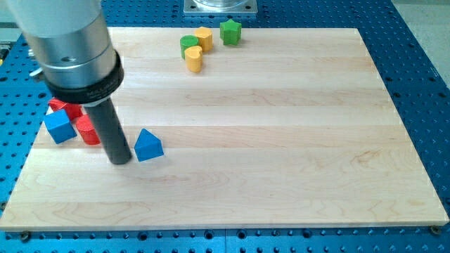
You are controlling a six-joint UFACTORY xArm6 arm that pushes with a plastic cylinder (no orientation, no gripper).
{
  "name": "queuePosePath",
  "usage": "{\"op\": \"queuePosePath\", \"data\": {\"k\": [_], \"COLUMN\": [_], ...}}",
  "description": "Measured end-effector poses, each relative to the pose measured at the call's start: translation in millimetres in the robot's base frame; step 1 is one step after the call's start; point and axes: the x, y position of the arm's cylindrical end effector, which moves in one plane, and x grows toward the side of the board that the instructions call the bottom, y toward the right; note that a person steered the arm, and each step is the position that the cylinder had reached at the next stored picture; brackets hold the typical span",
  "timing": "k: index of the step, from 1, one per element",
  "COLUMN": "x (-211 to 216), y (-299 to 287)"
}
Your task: Move the triangle towards the heart
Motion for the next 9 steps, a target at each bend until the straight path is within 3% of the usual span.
{"op": "queuePosePath", "data": {"k": [1,2,3,4,5,8,9], "x": [7.8,-54.5,-86.4,-51.3,-87.8,-127.7,-128.9], "y": [12.7,77.9,114.4,113.5,143.3,129.2,153.7]}}
